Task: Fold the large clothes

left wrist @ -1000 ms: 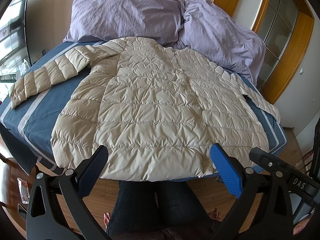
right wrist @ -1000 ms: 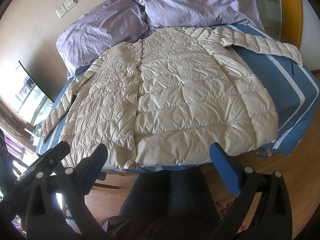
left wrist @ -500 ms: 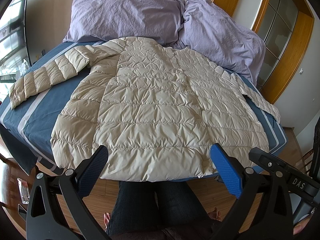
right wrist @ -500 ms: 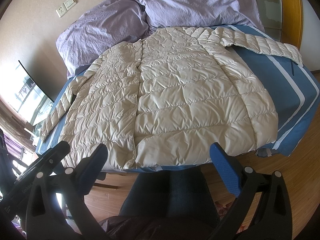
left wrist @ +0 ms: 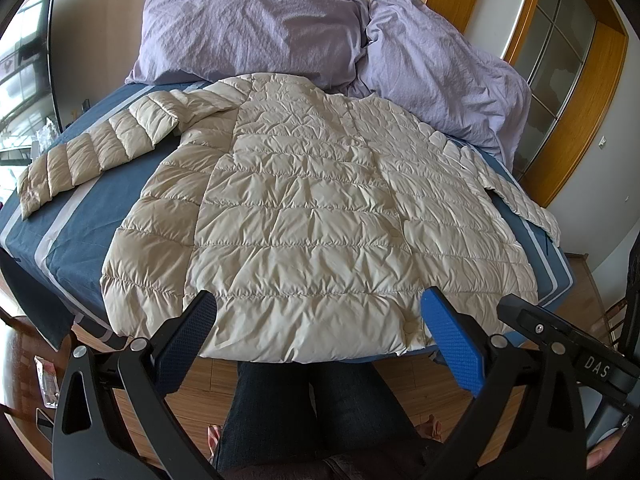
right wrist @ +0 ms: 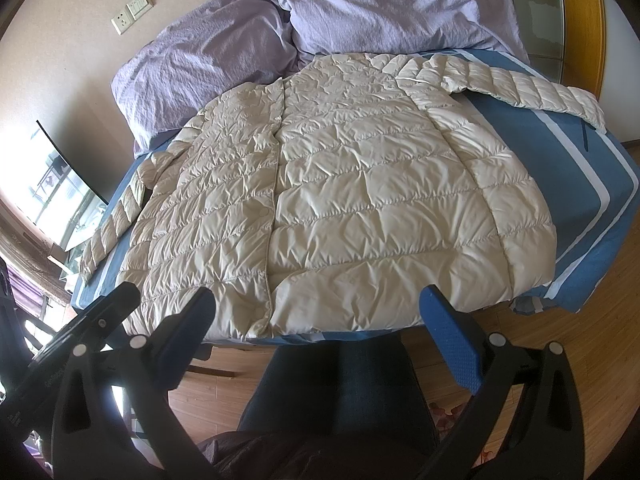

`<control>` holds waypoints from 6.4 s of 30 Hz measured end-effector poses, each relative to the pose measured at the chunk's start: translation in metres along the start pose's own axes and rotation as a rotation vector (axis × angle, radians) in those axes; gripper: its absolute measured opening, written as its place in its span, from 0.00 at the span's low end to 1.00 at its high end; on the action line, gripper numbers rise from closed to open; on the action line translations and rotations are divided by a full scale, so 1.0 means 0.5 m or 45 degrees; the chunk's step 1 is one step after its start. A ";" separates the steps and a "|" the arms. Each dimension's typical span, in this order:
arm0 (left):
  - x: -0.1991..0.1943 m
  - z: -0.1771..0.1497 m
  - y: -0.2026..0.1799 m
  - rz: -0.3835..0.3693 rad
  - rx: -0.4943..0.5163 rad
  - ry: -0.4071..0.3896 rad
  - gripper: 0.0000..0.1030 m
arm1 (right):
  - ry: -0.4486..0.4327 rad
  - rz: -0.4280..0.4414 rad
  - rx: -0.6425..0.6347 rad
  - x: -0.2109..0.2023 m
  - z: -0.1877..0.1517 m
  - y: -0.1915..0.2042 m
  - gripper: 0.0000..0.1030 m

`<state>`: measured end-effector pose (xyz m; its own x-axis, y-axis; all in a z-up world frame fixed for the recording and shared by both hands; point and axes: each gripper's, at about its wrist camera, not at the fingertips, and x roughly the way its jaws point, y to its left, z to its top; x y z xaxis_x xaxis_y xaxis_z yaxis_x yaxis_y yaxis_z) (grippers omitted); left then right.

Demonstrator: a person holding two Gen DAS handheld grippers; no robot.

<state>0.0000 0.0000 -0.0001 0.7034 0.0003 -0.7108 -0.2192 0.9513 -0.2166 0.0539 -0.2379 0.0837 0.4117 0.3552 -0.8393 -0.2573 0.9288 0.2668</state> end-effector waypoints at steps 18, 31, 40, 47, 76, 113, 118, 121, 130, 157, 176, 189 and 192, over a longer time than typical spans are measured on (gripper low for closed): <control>0.000 0.000 0.000 0.000 0.000 0.001 0.99 | 0.000 0.000 0.000 -0.002 0.000 -0.001 0.98; 0.000 0.000 0.000 0.001 0.001 0.000 0.99 | -0.001 0.000 0.001 -0.001 0.001 -0.002 0.98; 0.007 0.005 0.000 0.012 0.000 0.008 0.99 | -0.015 -0.015 0.004 0.007 0.007 -0.006 0.98; 0.056 0.041 0.005 0.050 0.013 0.034 0.99 | -0.087 -0.082 0.026 0.018 0.066 -0.048 0.98; 0.371 0.216 0.052 0.450 0.112 0.098 0.99 | -0.148 -0.787 0.663 0.170 0.449 -0.723 0.78; 0.383 0.211 0.065 0.390 0.058 0.103 0.99 | -0.129 -0.509 -0.055 0.368 0.608 -0.250 0.04; 0.383 0.211 0.067 0.390 0.058 0.102 0.99 | -0.046 -0.409 -0.178 0.456 0.595 -0.117 0.04; 0.383 0.211 0.067 0.390 0.057 0.102 0.99 | -0.020 -0.344 -0.198 0.470 0.581 -0.067 0.04; 0.382 0.211 0.069 0.389 0.057 0.101 0.99 | 0.045 -0.158 -0.251 0.499 0.555 0.062 0.04; 0.383 0.209 0.065 0.383 0.052 0.101 0.99 | 0.016 -0.047 -0.251 0.473 0.537 0.113 0.36; 0.385 0.207 0.059 0.382 0.051 0.101 0.99 | 0.010 -0.206 -0.303 0.523 0.521 0.114 0.59; 0.384 0.208 0.063 0.381 0.051 0.101 0.99 | 0.028 -0.259 -0.347 0.564 0.484 0.133 0.78; 0.384 0.208 0.063 0.381 0.051 0.102 0.99 | 0.017 -0.290 -0.360 0.572 0.478 0.134 0.83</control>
<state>0.1985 0.0621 -0.0739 0.5560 0.2594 -0.7897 -0.3808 0.9240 0.0354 0.3633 -0.0488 -0.0254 0.4755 0.1391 -0.8686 -0.3927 0.9171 -0.0681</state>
